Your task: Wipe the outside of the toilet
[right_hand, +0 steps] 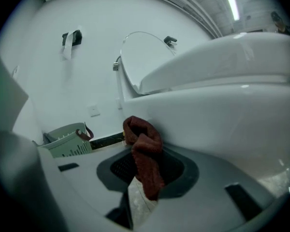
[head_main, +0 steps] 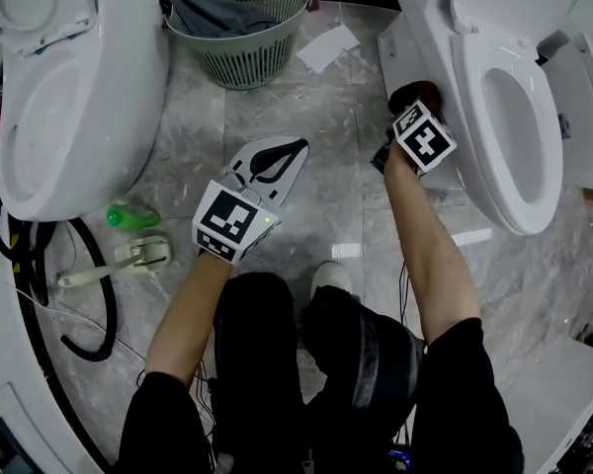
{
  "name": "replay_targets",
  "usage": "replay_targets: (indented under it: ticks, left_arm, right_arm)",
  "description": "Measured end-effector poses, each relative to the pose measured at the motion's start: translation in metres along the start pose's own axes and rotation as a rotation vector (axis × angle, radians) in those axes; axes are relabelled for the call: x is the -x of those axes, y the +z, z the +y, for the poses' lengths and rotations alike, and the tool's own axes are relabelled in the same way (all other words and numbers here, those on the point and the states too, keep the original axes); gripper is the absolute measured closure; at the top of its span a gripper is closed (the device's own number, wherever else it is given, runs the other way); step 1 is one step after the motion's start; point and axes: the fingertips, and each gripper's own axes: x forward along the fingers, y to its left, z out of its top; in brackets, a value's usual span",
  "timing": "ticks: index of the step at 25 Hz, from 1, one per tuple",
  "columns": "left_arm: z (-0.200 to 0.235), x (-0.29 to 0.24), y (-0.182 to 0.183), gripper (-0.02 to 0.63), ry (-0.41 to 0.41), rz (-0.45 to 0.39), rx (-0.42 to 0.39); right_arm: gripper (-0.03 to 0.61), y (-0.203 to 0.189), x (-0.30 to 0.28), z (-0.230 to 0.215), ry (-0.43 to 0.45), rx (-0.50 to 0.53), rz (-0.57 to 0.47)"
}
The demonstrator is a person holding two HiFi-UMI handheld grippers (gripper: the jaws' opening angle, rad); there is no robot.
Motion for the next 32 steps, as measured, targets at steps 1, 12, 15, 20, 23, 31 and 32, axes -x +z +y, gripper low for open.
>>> replay_targets:
  ticks: [1, 12, 15, 20, 23, 31, 32]
  left_arm:
    - [-0.001, -0.001, 0.000, 0.614, -0.004, 0.000, -0.001]
    - [-0.055, -0.012, 0.018, 0.614, -0.110, -0.018, -0.039]
    - [-0.071, -0.015, 0.024, 0.614, -0.151, -0.022, -0.049]
    - [-0.101, -0.024, 0.030, 0.614, -0.210, -0.035, -0.060]
    - [-0.120, -0.033, 0.034, 0.614, -0.252, -0.041, -0.062]
    - [-0.173, -0.058, 0.042, 0.614, -0.352, -0.061, -0.063]
    - [-0.180, -0.061, 0.042, 0.614, -0.362, -0.063, -0.062]
  right_arm:
    - [0.488, -0.001, 0.003, -0.002, 0.002, -0.007, 0.001]
    - [0.482, -0.025, 0.052, -0.049, 0.007, -0.036, 0.030]
    - [0.482, -0.028, 0.069, -0.064, 0.016, -0.028, 0.034]
    - [0.485, -0.029, 0.093, -0.085, 0.070, 0.022, 0.024]
    - [0.485, -0.033, 0.110, -0.107, 0.074, 0.029, 0.038]
    - [0.485, -0.037, 0.150, -0.184, 0.031, 0.055, 0.045]
    - [0.485, -0.036, 0.154, -0.192, 0.028, 0.069, 0.043]
